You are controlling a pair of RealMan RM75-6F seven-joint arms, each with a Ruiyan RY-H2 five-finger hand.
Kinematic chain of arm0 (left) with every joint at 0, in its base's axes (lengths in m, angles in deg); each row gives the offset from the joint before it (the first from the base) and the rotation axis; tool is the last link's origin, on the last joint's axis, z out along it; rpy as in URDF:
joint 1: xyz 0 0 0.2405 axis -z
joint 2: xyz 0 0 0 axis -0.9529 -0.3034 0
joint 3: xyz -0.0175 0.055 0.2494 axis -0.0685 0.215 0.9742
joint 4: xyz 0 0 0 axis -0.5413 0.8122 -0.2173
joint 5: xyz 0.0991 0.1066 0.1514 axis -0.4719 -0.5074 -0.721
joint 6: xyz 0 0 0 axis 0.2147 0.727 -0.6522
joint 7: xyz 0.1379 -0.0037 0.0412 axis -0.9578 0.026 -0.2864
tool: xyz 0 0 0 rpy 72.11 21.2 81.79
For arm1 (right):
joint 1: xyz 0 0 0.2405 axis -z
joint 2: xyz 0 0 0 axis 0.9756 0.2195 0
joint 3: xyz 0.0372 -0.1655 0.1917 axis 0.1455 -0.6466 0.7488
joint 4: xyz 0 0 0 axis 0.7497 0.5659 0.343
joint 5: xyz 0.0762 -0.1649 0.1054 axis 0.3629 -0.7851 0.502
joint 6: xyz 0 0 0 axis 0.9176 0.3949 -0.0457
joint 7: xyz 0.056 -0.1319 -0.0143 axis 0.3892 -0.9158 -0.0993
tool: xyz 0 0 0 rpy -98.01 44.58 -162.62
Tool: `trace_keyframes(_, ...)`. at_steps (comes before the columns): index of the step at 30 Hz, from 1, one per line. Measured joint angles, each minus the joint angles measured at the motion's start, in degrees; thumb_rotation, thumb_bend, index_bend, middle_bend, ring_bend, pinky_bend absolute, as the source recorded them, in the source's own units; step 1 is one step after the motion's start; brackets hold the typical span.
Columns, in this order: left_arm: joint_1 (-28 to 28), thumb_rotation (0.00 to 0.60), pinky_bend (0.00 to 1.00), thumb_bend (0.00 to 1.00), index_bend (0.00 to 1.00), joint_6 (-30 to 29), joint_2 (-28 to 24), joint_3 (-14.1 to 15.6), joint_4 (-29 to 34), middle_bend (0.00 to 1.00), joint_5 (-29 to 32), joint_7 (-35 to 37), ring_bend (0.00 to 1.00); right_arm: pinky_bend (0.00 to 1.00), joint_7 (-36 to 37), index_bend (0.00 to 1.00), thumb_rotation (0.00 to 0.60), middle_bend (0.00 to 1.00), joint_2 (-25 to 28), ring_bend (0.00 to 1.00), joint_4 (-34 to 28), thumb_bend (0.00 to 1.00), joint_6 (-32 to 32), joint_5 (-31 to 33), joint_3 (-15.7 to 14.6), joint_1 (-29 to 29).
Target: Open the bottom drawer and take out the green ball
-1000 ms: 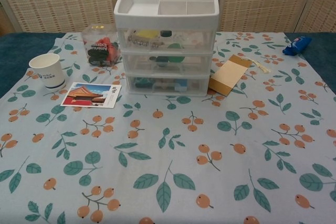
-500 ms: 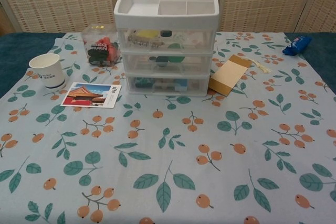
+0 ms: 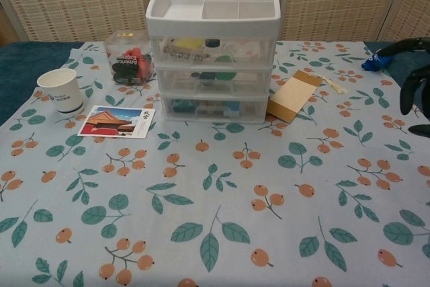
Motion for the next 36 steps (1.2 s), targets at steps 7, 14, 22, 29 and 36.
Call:
trace_keyframes(7,0.1,0.600,0.07,0.13,0.00,0.1,0.1,0.0,-0.3,0.00,0.0,0.8,0.03,0.92,4.8,0.10,0.600,0.72,-2.8,0.82,-0.9,0.42,-9.4,6.3,2.3,-6.3)
trace_keyframes(14,-0.1,0.600,0.07,0.13,0.00,0.0,-0.3,0.1,-0.8,0.00,0.1,1.7,0.03,1.00,12.5,0.10,0.600,0.82,-7.3,0.93,0.5,0.49,-17.9,14.2,5.6,-11.9)
trace_keyframes(22,0.0,0.600,0.07,0.13,0.00,0.1,-0.5,0.0,-0.9,0.00,0.0,2.2,0.03,1.00,17.6,0.06,0.600,0.83,-13.5,0.94,4.8,0.53,-23.5,20.5,8.5,-16.9)
trace_keyframes(29,0.2,0.600,0.07,0.13,0.00,0.4,-0.2,0.0,-1.0,0.00,0.1,2.2,0.03,1.00,19.4,0.05,0.600,0.82,-19.0,0.94,9.9,0.53,-26.4,25.6,10.3,-19.8)
trace_keyframes(36,0.2,0.600,0.07,0.13,0.00,0.2,-0.3,-0.1,-1.0,0.00,0.1,2.3,0.03,1.00,20.5,0.04,0.600,0.82,-23.3,0.94,14.7,0.53,-29.0,28.3,12.0,-22.8)
